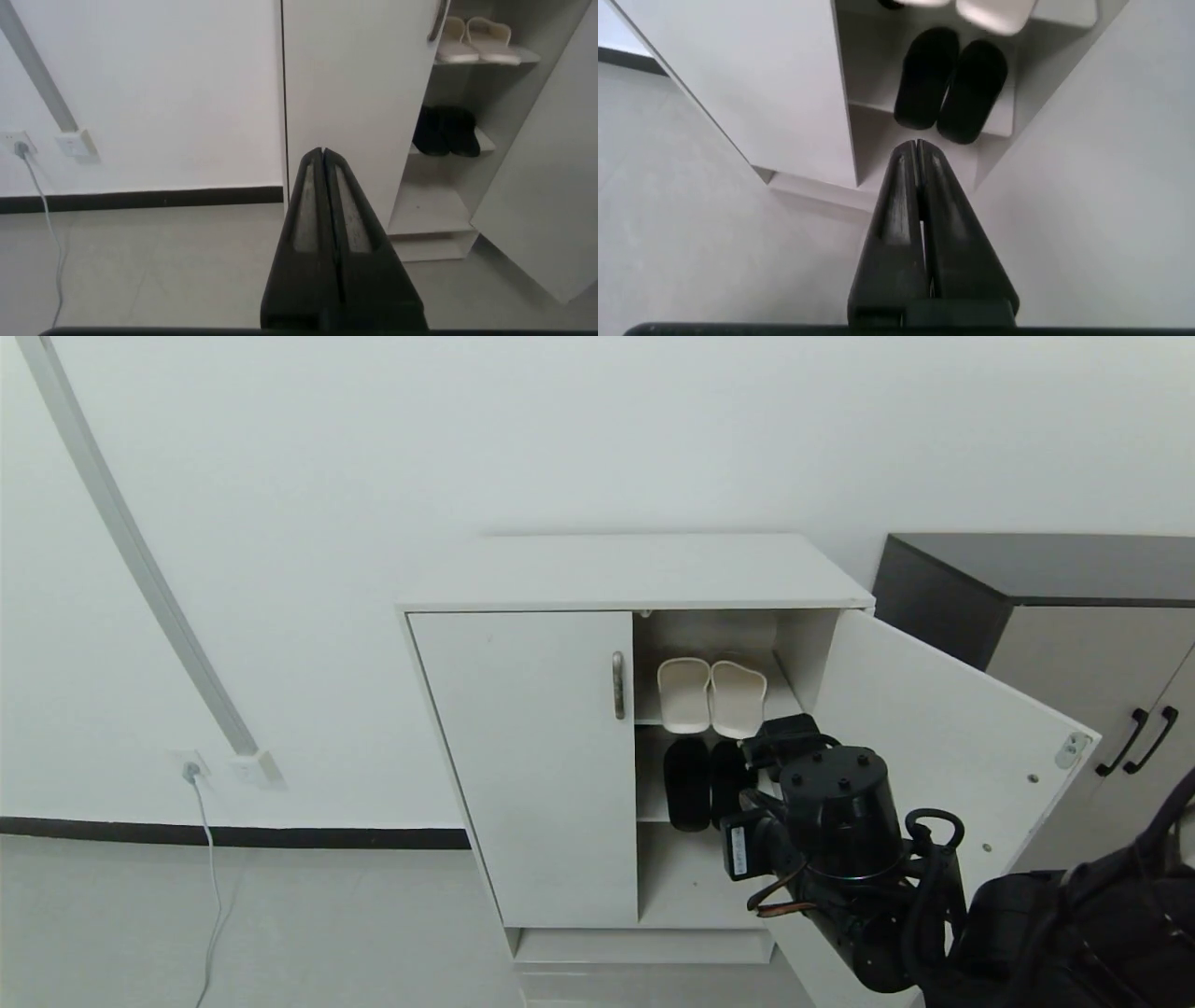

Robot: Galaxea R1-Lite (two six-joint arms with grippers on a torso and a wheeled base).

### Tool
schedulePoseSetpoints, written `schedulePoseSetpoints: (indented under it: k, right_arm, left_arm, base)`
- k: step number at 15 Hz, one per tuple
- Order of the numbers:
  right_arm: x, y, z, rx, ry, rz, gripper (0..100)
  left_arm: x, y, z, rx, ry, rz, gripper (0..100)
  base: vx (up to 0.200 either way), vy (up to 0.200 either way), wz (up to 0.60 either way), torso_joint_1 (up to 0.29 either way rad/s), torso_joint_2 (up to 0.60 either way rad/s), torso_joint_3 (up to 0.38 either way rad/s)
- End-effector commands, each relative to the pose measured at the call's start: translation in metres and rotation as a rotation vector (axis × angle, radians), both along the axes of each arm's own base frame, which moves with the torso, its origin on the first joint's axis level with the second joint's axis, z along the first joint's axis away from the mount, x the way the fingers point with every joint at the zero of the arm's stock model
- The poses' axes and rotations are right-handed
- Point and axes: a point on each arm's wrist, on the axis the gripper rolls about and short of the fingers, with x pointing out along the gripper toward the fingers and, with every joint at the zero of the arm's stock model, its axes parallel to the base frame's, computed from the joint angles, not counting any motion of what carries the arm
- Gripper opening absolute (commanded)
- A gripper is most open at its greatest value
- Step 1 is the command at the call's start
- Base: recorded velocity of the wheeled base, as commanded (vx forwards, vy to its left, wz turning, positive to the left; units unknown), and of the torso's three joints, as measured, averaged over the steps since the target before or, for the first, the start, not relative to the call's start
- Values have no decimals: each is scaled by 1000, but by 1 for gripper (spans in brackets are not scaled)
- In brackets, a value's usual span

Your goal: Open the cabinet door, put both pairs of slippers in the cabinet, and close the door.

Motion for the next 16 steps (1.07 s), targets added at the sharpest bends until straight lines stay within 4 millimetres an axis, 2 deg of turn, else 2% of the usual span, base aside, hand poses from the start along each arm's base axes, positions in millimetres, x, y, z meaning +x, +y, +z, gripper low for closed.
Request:
schedulePoseSetpoints:
  k: [1, 16]
  right_arm:
    - [0, 0, 0, -1, 0, 1, 0]
    - [-2, -2, -2, -13, 5, 4, 0]
  left_arm:
    - [0, 0, 0, 0, 1, 0, 0]
    - [0, 0, 0, 0, 1, 0, 0]
  base:
    - [0, 0, 0, 173, -476, -310]
    - [0, 0, 0, 223, -543, -321]
